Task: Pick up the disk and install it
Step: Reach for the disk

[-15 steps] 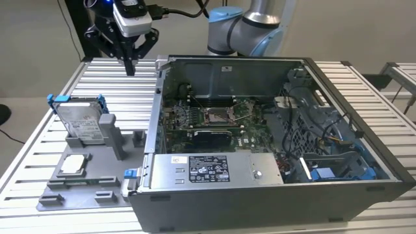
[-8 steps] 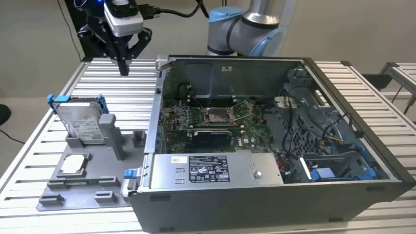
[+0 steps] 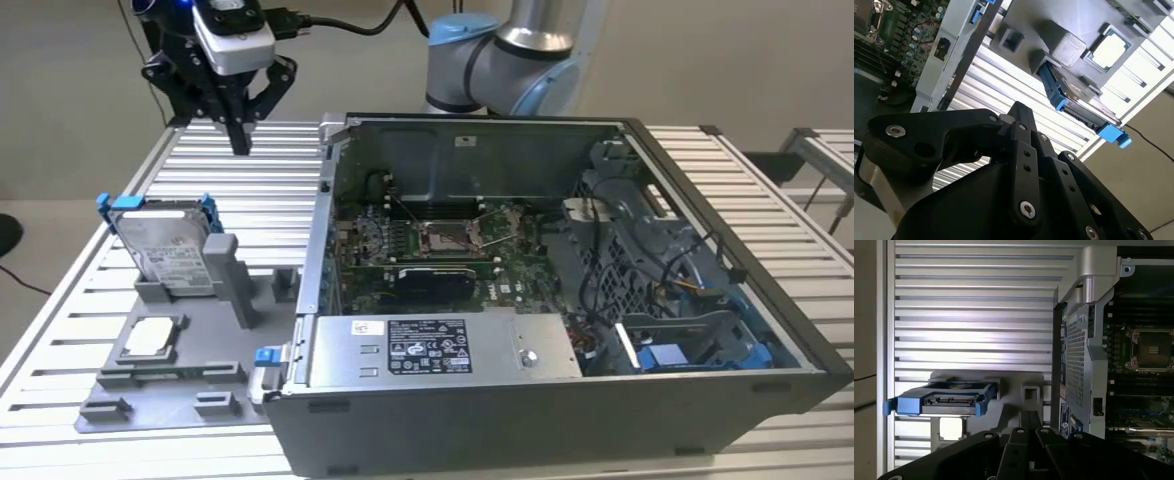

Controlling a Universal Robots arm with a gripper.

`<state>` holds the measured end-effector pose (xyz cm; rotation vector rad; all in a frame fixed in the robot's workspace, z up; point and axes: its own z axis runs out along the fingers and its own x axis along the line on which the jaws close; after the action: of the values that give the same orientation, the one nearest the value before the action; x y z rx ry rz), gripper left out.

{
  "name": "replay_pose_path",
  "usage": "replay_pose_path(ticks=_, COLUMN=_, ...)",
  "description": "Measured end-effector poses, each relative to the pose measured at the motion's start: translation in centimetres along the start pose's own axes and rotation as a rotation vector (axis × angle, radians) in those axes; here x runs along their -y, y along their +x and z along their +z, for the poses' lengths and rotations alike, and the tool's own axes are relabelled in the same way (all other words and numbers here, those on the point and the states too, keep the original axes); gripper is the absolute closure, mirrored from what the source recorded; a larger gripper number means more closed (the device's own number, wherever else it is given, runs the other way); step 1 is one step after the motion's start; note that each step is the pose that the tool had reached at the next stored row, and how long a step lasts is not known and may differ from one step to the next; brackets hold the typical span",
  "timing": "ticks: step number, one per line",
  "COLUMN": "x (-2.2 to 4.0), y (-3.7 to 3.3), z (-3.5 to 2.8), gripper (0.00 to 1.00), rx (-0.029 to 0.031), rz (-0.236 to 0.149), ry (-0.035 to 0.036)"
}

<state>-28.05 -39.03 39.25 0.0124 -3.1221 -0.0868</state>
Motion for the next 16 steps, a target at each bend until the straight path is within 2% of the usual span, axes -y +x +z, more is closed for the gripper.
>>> replay_pose_path(ticks=16, x=-0.02, y=2.54, z=0.05, gripper=1.00, rx=-0.0008, rz=-0.013, ry=0.0002)
